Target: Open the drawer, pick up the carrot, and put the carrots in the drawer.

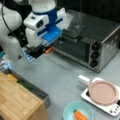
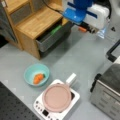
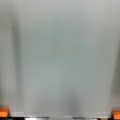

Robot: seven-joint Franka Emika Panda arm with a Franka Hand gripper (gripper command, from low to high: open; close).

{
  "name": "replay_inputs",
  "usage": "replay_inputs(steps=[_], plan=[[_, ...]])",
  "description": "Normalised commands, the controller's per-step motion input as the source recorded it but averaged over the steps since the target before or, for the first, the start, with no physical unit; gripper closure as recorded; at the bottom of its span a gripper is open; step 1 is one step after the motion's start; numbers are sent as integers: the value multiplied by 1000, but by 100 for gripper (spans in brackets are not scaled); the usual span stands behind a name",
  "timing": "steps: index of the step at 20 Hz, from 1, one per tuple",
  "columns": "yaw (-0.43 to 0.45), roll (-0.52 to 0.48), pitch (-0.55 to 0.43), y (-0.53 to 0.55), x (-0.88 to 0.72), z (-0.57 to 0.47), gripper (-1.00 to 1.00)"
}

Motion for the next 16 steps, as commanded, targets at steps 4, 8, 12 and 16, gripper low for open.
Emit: replay_inputs(steps=[4, 8, 12, 16], plan=[[204, -43, 22, -110, -11, -21, -100], [248, -53, 7, -345, -31, -60, -100], [201, -56, -13, -421, -45, -79, -100], [149, -58, -36, -375, -49, -97, -100]])
